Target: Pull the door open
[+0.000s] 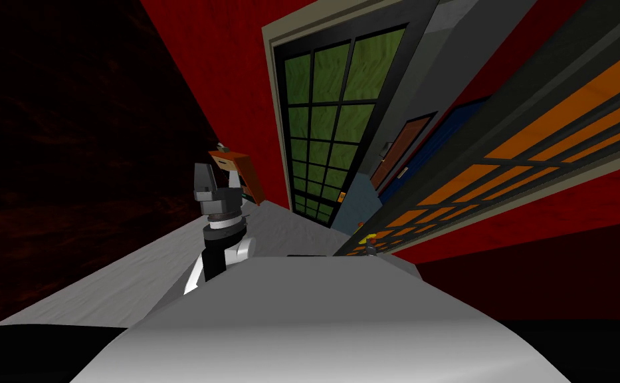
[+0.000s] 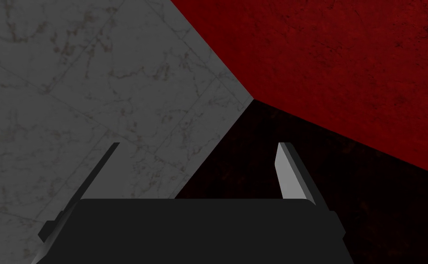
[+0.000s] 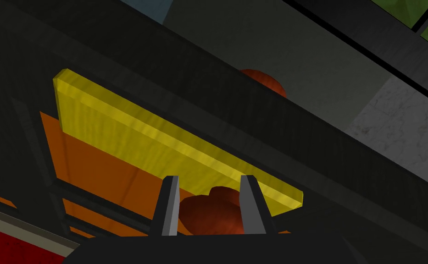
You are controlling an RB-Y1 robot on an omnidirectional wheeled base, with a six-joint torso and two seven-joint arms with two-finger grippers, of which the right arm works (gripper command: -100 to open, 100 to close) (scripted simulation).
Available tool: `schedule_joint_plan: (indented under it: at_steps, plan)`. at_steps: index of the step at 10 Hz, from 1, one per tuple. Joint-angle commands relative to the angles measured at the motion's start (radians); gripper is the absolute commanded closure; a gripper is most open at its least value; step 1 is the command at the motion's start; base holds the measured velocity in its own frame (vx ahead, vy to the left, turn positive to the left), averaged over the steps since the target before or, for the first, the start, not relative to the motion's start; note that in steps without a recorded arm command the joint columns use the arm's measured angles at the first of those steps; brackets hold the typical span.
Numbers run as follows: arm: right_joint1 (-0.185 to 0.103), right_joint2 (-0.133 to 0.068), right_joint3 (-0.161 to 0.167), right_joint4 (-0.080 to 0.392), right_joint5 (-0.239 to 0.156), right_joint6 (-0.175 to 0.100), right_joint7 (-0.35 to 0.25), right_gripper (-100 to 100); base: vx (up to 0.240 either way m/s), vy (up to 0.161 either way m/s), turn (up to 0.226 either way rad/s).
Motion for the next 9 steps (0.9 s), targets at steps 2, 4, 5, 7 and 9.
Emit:
schedule_joint_plan:
  at_steps: [2, 4, 5, 7, 9]
  plan:
    - [-0.013, -0.027, -0.032, 0.017, -0.017, -0.002, -0.004, 100, 0.004, 0.011, 0.004]
    - [-0.013, -0.027, -0.032, 0.017, -0.017, -0.002, -0.004, 100, -0.005, -0.009, -0.003]
    - [-0.013, -0.027, -0.032, 0.017, -0.017, -0.002, -0.004, 100, 0.009, 0.001, -0.001]
    - [-0.035, -0.008, 0.002, 0.047, -0.004, -0.018, -0.043, 100, -0.025, 0.016, 0.039]
    - [-0.042, -0.012, 0.010, 0.055, -0.004, -0.023, -0.089, 100, -0.031, -0.011, 0.021]
